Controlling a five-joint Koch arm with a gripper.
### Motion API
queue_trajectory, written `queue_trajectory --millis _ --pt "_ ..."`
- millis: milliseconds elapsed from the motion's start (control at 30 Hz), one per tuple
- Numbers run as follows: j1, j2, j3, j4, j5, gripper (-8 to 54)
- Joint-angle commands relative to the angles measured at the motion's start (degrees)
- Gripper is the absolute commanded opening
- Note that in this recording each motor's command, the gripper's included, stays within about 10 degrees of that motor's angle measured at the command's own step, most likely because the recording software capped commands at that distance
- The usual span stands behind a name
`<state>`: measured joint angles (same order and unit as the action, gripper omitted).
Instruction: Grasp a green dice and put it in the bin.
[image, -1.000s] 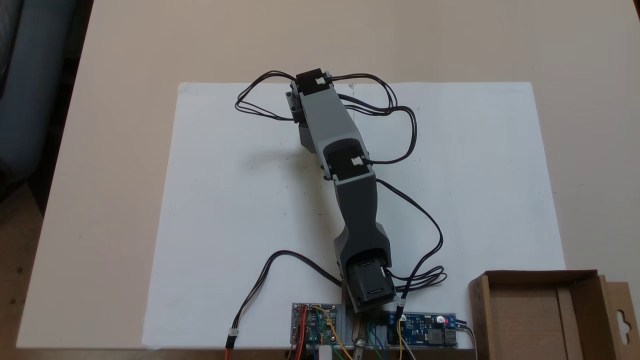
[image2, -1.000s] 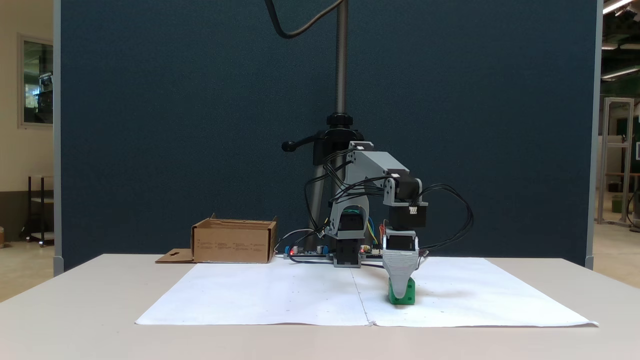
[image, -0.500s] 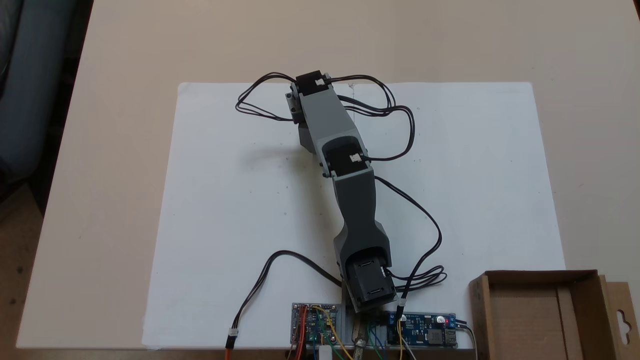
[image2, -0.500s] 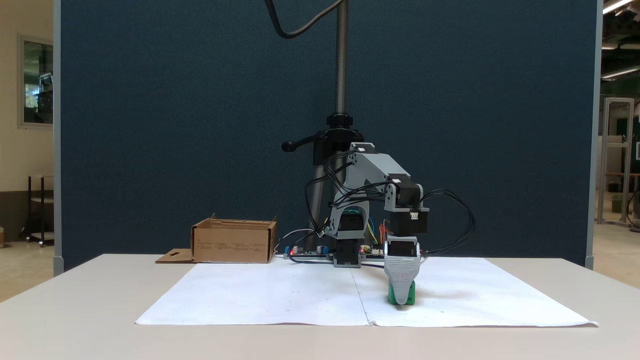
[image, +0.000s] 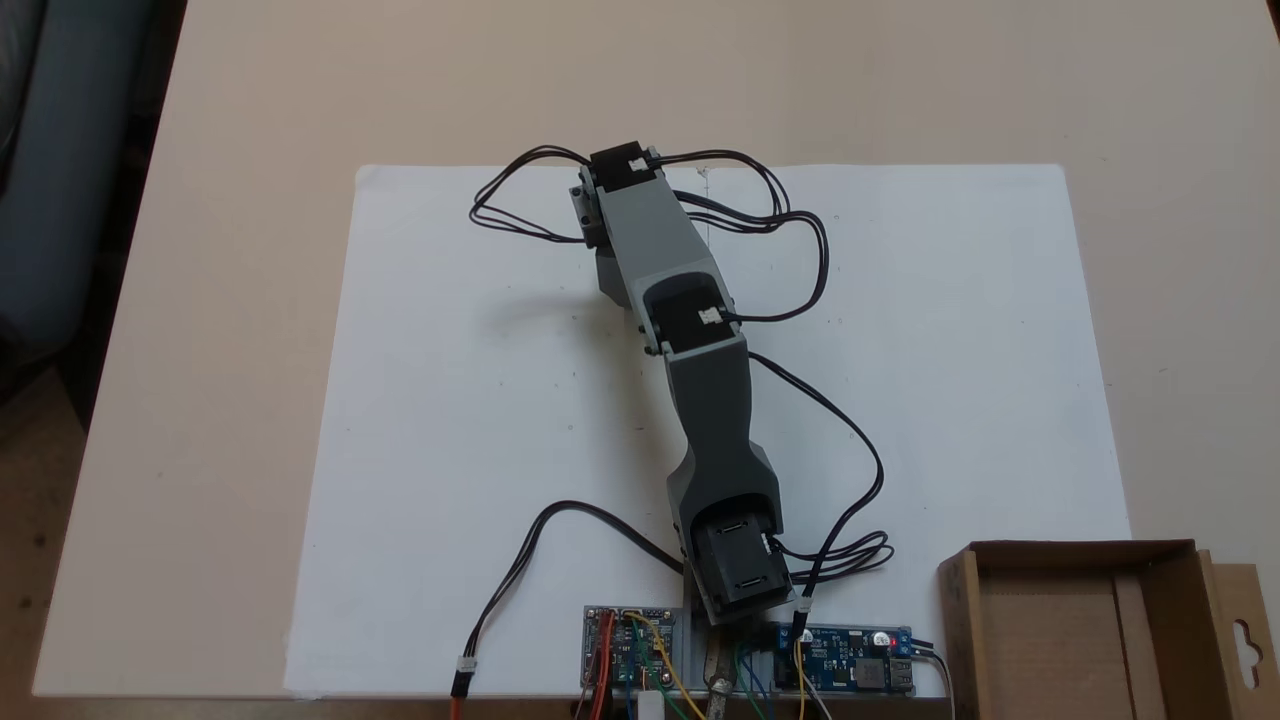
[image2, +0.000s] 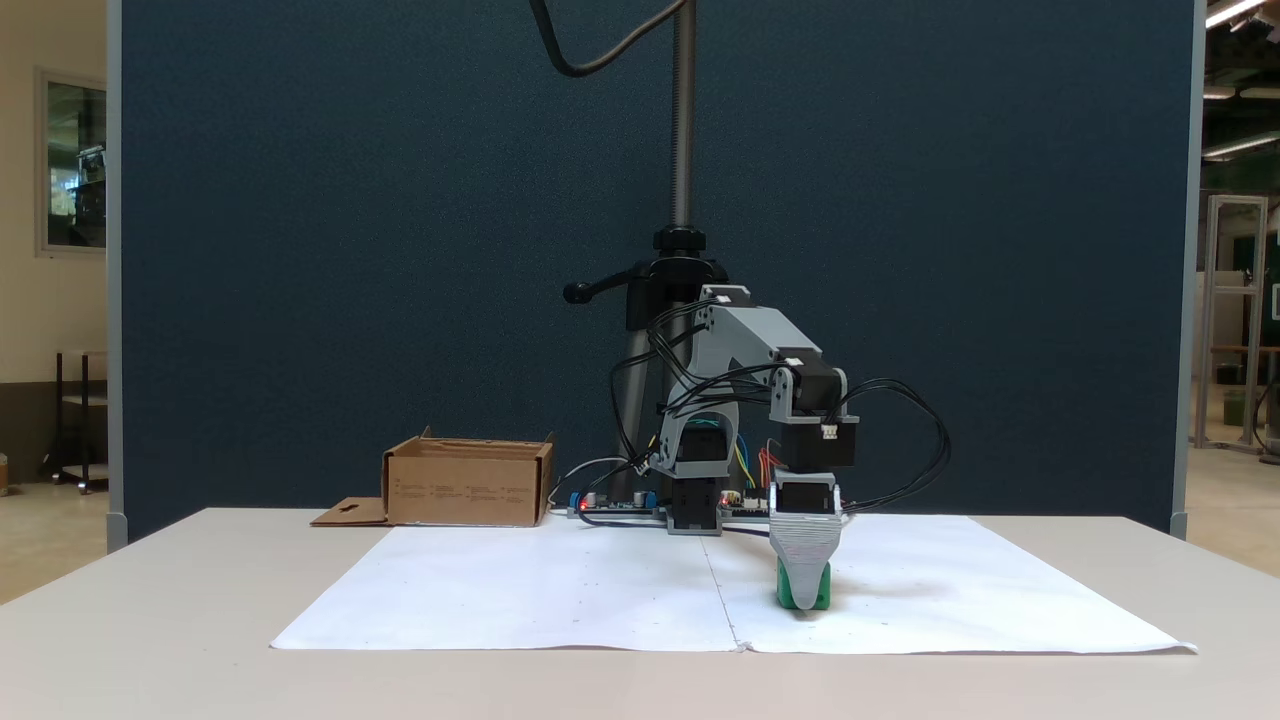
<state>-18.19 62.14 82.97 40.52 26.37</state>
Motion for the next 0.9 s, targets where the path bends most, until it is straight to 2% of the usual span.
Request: queue_trajectory --millis 0,700,867 --pt "0.00 2.02 -0.26 -1.41 3.69 43.0" --pt "0.70 2.11 -0.26 -1.23 3.69 41.0" --pt "0.35 2.20 -0.26 -1.23 3.34 30.1"
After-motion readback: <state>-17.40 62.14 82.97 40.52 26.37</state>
